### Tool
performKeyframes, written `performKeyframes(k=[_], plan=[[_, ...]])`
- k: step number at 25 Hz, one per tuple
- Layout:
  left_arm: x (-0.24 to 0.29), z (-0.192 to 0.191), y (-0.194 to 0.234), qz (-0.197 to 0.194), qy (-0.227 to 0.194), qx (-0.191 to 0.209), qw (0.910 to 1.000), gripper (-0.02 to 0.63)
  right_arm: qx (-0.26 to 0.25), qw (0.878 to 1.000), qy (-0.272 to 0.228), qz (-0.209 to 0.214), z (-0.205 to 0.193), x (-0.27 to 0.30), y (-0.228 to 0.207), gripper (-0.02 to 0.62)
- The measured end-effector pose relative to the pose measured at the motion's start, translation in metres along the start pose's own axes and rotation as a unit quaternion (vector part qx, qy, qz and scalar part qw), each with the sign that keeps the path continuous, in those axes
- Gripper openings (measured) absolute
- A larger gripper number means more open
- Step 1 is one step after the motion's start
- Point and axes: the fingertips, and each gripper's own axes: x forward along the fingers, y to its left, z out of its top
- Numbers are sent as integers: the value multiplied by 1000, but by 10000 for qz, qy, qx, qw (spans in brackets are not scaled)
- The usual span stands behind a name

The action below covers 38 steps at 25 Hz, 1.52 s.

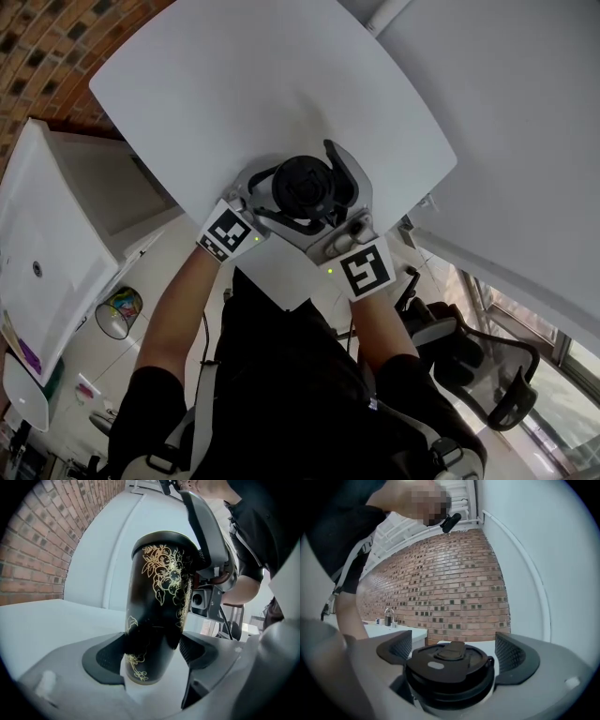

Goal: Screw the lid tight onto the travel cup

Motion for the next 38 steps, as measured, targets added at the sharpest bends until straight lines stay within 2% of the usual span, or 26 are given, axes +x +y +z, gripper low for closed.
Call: performKeyframes(k=[1,3,6,8,11,13,19,27,30,32,34,38], plan=[[0,0,0,-2,4,-2,10000,370,28,9998,61,192,-2,-3,1,538],[0,-1,0,-3,8,-6,10000,370,164,9960,257,835,-7,-9,6,543],[0,-1,0,-3,10,-8,10000,370,99,9819,564,1803,-11,-12,11,546],[0,0,0,-3,6,-10,10000,370,-233,9763,764,2009,-17,-12,9,543],[1,0,0,-11,-7,-14,10000,370,-485,9735,899,2046,-22,-12,9,515],[1,1,-1,-18,-10,-18,10000,371,-463,9752,821,2004,-21,-13,11,468],[1,0,-1,-8,-4,-28,10000,370,-185,9870,476,1525,-15,-11,8,468],[0,-1,0,-10,1,-48,10000,371,-181,9983,347,432,-11,-8,2,468],[0,-1,0,1,9,-28,10000,370,-138,9994,285,-129,-12,-9,-2,468],[0,-2,-1,17,10,-43,10000,370,-90,9988,321,-360,-14,-11,-3,465],[0,-2,-1,34,7,-57,10000,371,-64,9984,394,-388,-16,-11,-3,465],[1,-2,0,97,-2,-60,9999,371,88,9991,399,-123,-17,-12,-3,465]])
